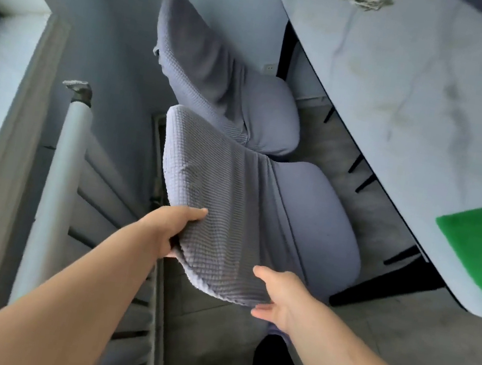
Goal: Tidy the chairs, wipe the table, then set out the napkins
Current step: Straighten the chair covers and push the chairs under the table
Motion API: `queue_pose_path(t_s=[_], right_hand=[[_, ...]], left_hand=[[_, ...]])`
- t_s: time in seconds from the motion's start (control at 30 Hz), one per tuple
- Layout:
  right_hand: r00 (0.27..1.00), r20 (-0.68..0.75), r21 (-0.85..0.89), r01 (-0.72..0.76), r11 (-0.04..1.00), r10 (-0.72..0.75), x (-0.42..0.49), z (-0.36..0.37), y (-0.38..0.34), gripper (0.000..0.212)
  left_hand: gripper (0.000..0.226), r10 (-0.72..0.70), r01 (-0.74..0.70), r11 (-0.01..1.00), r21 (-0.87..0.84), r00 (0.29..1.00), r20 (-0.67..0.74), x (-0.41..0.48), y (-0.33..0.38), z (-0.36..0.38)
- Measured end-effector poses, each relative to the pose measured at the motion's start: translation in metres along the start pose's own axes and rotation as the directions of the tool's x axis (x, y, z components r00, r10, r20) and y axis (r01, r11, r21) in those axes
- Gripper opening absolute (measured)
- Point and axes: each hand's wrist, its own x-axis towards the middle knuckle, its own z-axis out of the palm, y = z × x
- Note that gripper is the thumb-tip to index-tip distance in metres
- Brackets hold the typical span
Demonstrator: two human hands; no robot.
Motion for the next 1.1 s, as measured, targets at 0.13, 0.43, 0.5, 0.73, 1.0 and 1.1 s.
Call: queue_pose_path(t_s=[0.13,0.43,0.5,0.73,1.0,1.1], right_hand=[[0.997,0.059,0.321,-0.069,0.944,0.053,0.017,0.005,0.005,0.044],[0.970,0.172,0.640,-0.243,0.729,0.172,0.021,-0.027,-0.003,0.046],[0.968,0.200,0.660,-0.247,0.709,0.152,0.020,-0.045,-0.012,0.043],[0.979,0.198,0.732,-0.179,0.657,0.046,0.020,-0.098,-0.026,0.030],[0.976,0.219,0.823,-0.184,0.538,0.000,0.013,-0.119,-0.035,0.039],[0.962,0.259,0.851,-0.185,0.492,-0.087,0.006,-0.138,-0.045,0.035]], left_hand=[[0.037,0.027,-0.019,0.996,0.083,0.995,-0.100,-0.005,0.005,0.011],[0.019,0.145,-0.150,0.984,0.096,0.988,0.056,-0.033,0.044,0.080],[0.039,0.166,-0.176,0.980,0.097,0.981,0.102,-0.038,0.054,0.087],[0.092,0.088,-0.071,0.994,-0.078,0.966,0.242,-0.027,0.109,0.102],[0.006,0.230,-0.242,0.963,0.116,0.967,0.109,-0.025,0.138,0.164],[0.003,0.273,-0.287,0.948,0.140,0.956,0.111,-0.021,0.147,0.182]])
